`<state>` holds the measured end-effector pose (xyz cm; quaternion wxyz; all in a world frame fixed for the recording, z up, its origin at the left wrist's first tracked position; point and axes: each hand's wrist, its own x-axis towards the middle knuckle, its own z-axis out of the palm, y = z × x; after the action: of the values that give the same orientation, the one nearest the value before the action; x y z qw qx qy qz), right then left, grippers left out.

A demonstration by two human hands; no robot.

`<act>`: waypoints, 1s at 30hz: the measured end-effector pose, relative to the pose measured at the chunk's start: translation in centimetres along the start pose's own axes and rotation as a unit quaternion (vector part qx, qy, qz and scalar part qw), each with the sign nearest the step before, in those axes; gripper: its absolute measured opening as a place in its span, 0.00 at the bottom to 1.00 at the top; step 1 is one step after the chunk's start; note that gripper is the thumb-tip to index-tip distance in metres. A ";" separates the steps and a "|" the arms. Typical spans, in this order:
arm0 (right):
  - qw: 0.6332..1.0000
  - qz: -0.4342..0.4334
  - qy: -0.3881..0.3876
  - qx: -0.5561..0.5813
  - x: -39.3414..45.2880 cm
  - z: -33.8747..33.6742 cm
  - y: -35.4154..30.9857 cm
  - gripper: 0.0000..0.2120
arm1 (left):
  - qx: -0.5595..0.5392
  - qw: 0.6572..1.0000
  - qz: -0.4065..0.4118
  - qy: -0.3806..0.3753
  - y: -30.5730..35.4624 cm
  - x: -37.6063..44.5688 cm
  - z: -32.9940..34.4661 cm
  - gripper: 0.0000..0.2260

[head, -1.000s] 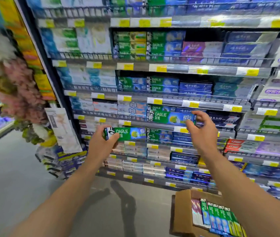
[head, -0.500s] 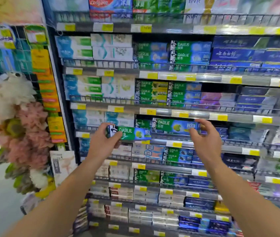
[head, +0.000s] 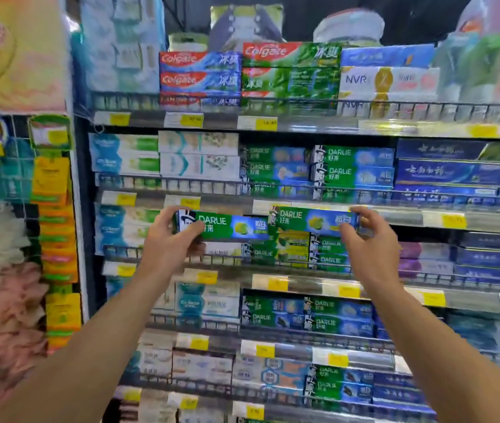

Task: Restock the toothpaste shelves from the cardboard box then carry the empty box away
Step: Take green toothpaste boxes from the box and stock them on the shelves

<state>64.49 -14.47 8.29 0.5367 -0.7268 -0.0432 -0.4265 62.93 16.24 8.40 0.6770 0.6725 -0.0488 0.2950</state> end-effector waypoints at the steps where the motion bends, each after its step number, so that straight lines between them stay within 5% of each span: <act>1: 1.000 -0.010 0.004 -0.002 1.3 0.7 0.0 0.11 | -0.011 1.000 0.007 0.010 0.1 1.4 0.2 0.15; 4: 0.999 -0.052 0.010 -0.004 5.4 2.6 -0.8 0.12 | -0.040 0.998 0.027 0.043 0.4 5.2 0.7 0.20; 7: 0.997 -0.074 0.005 -0.023 8.6 4.1 -2.2 0.13 | -0.074 0.994 0.052 0.052 1.1 8.1 1.0 0.12; 14: 0.990 -0.124 -0.002 -0.066 13.2 7.1 -3.5 0.12 | -0.086 0.991 0.067 0.072 1.5 14.5 0.6 0.25; 16: 0.990 -0.120 -0.019 -0.070 14.0 8.1 -3.6 0.12 | -0.093 0.991 0.075 0.067 1.6 15.7 0.7 0.21; 19: 0.989 -0.106 -0.047 -0.095 15.1 9.4 -3.5 0.13 | -0.098 0.990 0.094 0.049 1.8 16.9 1.0 0.03; 22: 0.989 -0.078 -0.064 -0.111 16.2 10.2 -3.6 0.13 | -0.099 0.989 0.098 0.050 1.9 18.0 1.2 0.04; 30: 0.924 -0.144 -0.070 -0.348 17.4 10.7 -2.6 0.14 | -0.143 0.985 0.087 0.028 1.9 19.5 2.0 0.10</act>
<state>80.26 -11.48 21.13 0.1782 -0.8818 -0.0329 -0.4354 78.76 20.69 19.31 0.7391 0.5530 -0.1300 0.3619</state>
